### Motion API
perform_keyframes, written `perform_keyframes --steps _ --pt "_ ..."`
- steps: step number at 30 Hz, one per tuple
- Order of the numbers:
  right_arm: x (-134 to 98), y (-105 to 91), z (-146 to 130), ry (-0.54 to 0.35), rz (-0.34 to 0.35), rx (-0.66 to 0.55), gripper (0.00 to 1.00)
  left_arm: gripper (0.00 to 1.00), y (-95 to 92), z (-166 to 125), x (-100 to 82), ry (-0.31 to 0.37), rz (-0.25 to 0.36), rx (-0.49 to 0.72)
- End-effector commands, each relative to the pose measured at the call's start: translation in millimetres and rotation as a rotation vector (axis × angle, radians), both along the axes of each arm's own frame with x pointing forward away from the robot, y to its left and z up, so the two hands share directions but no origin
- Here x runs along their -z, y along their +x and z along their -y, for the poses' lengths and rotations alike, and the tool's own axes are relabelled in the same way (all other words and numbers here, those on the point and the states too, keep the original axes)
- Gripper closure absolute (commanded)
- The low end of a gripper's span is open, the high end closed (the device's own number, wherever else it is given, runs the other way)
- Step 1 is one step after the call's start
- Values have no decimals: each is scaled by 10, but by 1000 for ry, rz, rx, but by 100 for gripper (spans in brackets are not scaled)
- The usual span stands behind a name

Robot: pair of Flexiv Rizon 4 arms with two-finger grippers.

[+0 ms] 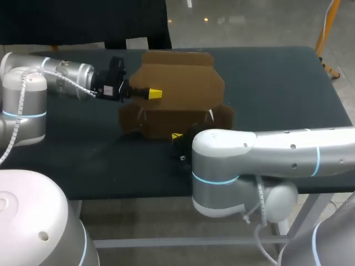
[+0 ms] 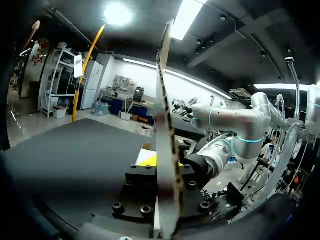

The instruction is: Assemble the packaging by folding the flat box into shape, placing the metal phone stand inside, and closing the box properly

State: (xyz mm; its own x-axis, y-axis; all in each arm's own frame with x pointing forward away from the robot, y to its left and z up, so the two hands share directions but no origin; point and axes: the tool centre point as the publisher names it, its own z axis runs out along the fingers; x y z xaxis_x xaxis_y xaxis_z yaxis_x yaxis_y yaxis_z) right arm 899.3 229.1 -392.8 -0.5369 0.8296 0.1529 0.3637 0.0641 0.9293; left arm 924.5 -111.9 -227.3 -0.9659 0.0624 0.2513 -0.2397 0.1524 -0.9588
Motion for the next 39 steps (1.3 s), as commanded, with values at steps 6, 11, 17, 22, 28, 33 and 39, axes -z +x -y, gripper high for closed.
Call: perform_keyframes --steps 6,11,17,22,28,33,39 --pt "-201 -162 351 82 -68 -227 100 100 10 5 30 0 -1 5" --pt "-212 -284 506 66 -78 -276 100 100 10 5 30 0 -1 5" --pt "-228 -431 738 75 -95 -308 100 100 10 5 30 0 -1 5" --pt "-264 -511 929 102 -109 -349 100 100 10 5 30 0 -1 5" --pt "-272 -567 1119 119 -119 -356 100 100 10 5 30 0 -1 5" --pt "-260 -595 1277 132 -125 -373 100 100 10 5 30 0 -1 5" --pt "-276 -623 1448 154 -123 -385 100 100 10 5 30 0 -1 5"
